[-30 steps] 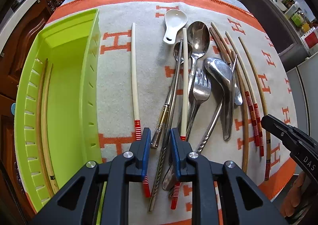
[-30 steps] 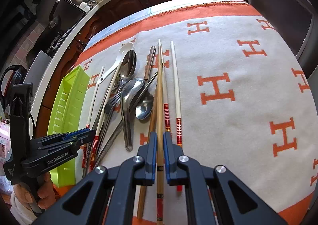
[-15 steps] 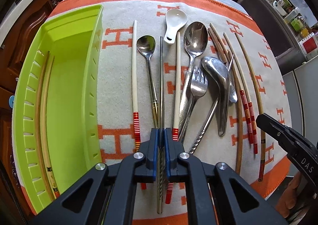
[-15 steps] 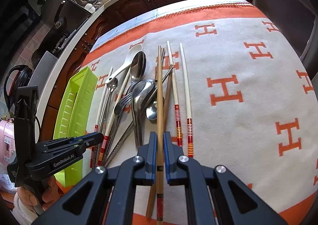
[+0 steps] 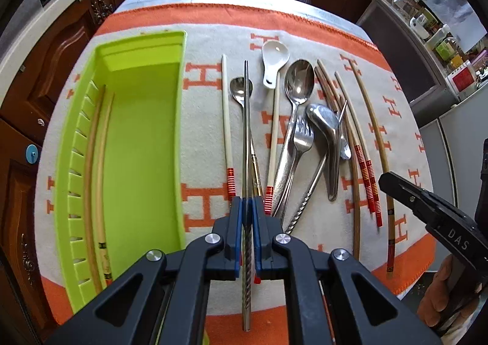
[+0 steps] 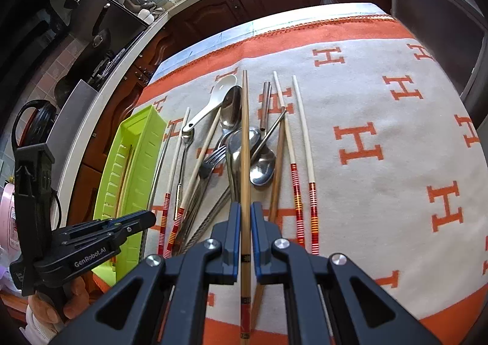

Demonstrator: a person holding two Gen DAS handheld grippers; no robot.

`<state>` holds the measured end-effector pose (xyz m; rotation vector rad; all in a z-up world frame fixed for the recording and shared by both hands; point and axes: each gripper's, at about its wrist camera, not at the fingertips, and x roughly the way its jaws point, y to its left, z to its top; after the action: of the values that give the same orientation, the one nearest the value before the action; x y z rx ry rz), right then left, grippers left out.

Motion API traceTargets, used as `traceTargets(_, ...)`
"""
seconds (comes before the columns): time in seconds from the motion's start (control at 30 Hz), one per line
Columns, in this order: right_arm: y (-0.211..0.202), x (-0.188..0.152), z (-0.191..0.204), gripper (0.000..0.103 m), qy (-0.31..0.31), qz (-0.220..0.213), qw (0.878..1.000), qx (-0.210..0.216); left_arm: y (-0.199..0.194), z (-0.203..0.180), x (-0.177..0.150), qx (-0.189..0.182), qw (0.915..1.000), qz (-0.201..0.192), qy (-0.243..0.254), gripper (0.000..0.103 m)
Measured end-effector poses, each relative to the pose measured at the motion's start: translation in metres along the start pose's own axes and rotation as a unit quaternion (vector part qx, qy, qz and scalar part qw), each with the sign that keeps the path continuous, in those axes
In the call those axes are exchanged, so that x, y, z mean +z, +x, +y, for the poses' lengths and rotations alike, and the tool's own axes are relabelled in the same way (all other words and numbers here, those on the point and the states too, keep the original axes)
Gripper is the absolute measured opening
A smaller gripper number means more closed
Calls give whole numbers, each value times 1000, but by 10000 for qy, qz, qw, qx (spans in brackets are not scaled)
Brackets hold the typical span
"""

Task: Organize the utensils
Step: 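Lower the chopstick and steel utensil into the green tray and open both grippers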

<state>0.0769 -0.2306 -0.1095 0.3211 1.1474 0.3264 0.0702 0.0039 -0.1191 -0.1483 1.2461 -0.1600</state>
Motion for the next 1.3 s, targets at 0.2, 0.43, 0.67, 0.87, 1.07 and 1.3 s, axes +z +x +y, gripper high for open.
traceTargets(0.2, 0, 3, 36, 6, -250, 41, 9995, 164, -54, 30, 3, 170, 9984, -530, -136, 4)
traceTargets(0.43, 14, 7, 105, 7, -715, 252, 9960, 469, -80, 90, 7, 519, 9942, -845, -421, 4)
traceTargets(0.67, 46, 11, 161, 7, -750, 559, 9941, 556, -56, 130, 5, 217, 9956, -663, -624, 4)
traceTargets(0.87, 75, 15, 178, 7, -418, 822, 9950, 376, -35, 129, 10, 42, 9976, -468, -506, 4)
traceTargets(1.07, 89, 19, 183, 7, -198, 901, 9957, 124, -21, 127, 18, 102, 9979, -356, -532, 10)
traceTargets(1.3, 99, 21, 182, 7, -130, 971, 9952, 5, -10, 127, 27, 60, 9987, -205, -470, 19)
